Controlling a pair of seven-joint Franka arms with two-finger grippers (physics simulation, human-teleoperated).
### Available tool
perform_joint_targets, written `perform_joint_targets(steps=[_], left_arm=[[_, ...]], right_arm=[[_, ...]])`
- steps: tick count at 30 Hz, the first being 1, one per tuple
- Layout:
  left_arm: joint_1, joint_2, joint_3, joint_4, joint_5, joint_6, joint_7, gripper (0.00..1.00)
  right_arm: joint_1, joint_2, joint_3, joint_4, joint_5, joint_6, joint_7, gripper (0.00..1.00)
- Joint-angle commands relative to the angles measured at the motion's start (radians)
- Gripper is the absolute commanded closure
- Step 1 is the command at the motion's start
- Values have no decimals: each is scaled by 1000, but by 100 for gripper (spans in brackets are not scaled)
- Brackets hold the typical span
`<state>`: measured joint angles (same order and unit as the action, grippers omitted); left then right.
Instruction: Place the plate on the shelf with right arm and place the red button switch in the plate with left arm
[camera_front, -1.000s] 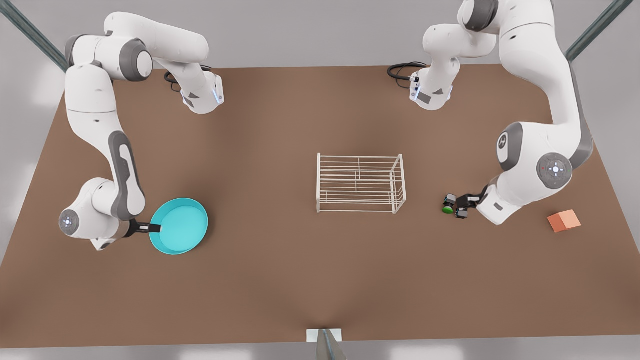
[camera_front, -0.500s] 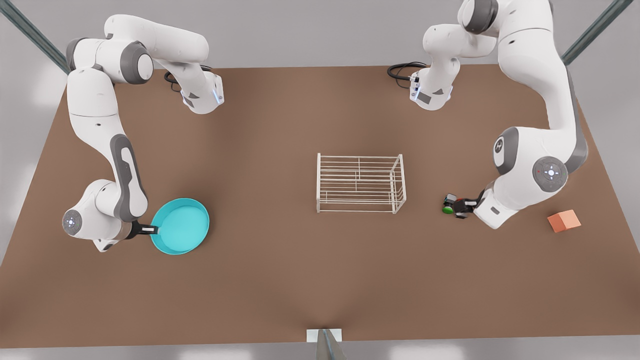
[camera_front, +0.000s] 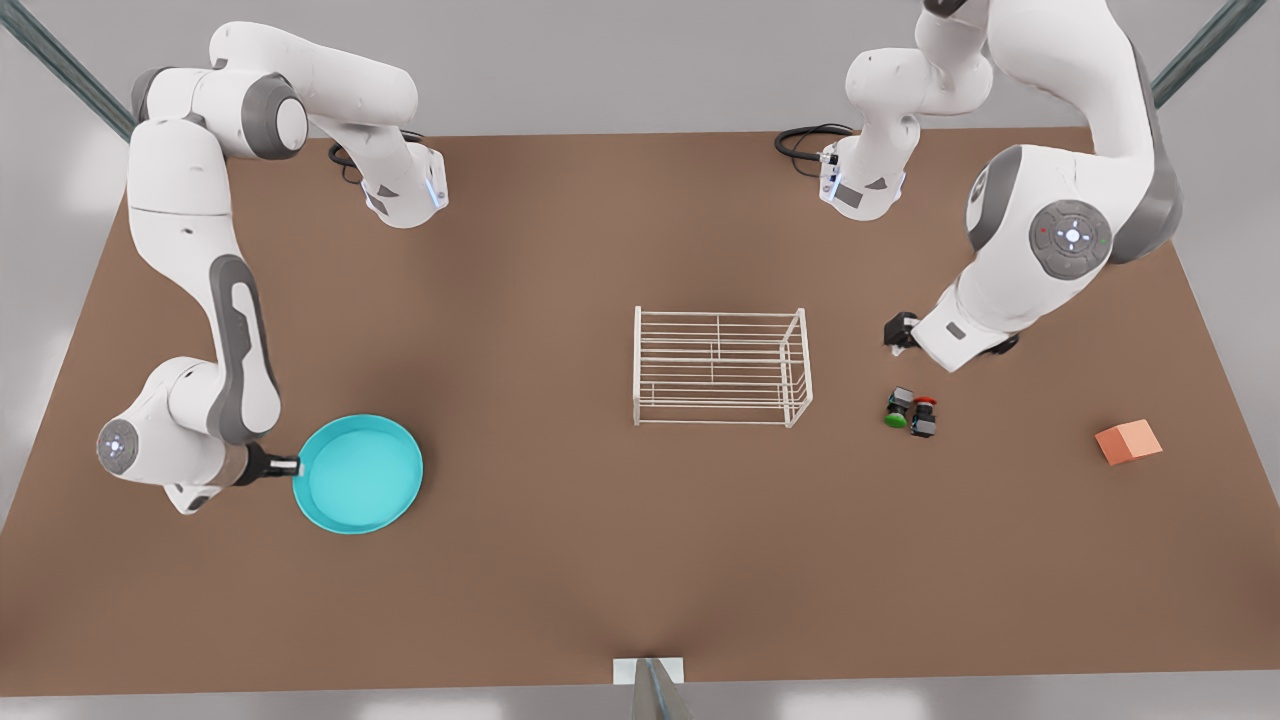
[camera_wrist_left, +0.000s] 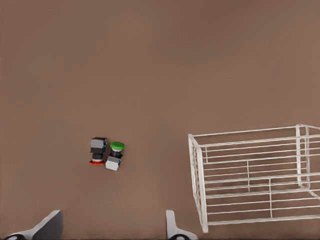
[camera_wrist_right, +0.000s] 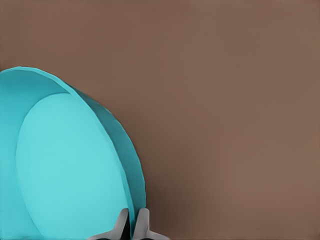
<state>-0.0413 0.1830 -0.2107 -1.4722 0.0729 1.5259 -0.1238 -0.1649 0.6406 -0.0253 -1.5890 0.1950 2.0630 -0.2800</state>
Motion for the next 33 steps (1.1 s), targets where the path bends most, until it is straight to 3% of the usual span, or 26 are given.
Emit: perform_joint_targets(steps=[1,7,12,17,20,25,33], left_arm=[[5,-5,-1,1,11,-98,-8,0],[24,0,1,0,8,-101,-10,0],[101,69,1,-2,8,-56,-10,0],[161,102,2,0,13,19,-8,0],[126,89,63,-114,15,209,4,0],[90,89,102,-174,82,278,-5,0],[100,138,168,-474,76,724,1,0]], right_arm=[[-1,-1,11,26,1,-110,-2,79],[-4,-2,34,158,92,-268,-4,79],[-8,-38,142,221,121,-307,-4,79],[-7,-38,177,279,253,-376,-5,79],[-8,-38,192,279,334,-411,-2,79],[-4,-33,226,277,426,-443,1,79],[90,-6,283,308,486,-408,38,79]])
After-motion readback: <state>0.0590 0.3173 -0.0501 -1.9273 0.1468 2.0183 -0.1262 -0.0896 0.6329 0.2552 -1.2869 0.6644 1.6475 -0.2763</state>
